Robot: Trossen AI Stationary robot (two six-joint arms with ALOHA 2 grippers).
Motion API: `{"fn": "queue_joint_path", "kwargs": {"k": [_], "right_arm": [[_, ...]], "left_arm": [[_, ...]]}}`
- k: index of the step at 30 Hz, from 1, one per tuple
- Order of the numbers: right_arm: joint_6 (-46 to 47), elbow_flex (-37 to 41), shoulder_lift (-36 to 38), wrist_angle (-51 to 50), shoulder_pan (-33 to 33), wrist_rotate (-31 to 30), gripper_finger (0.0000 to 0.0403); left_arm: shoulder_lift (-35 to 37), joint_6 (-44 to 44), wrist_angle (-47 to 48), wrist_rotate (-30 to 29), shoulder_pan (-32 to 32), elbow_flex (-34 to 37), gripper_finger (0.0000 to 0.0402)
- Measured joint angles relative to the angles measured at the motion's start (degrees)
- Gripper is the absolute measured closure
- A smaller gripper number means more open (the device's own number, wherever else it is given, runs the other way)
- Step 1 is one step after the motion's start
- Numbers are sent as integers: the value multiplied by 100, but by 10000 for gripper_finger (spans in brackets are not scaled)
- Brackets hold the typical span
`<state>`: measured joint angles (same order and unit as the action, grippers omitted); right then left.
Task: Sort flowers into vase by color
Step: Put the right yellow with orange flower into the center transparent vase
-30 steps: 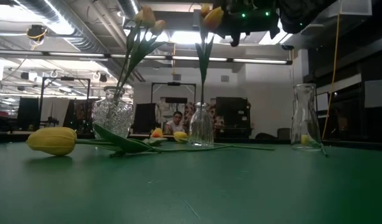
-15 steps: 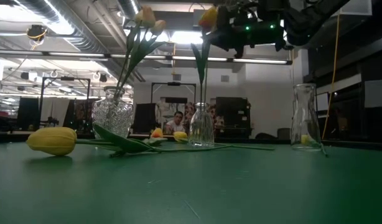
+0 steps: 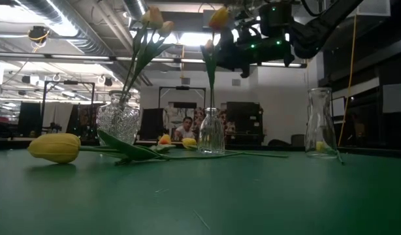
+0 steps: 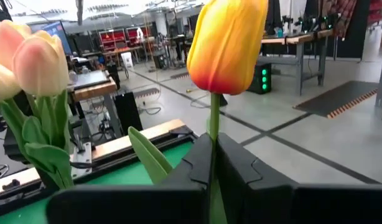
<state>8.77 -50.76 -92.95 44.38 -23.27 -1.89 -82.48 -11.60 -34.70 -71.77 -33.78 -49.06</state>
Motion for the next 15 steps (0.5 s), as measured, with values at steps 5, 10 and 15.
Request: {"fn": "queue_joint_path", "kwargs": {"k": [5, 10, 15], "right_arm": [[-4, -2, 7, -172, 0, -4, 386], [-6, -11, 9, -389, -4, -10, 367], [1, -7, 7, -426, 0, -46, 307]], "left_arm": [[0, 15, 0, 0, 0, 0, 175], [0, 17, 0, 2, 0, 0, 175], [0, 17, 0, 2, 0, 0, 175]]}}
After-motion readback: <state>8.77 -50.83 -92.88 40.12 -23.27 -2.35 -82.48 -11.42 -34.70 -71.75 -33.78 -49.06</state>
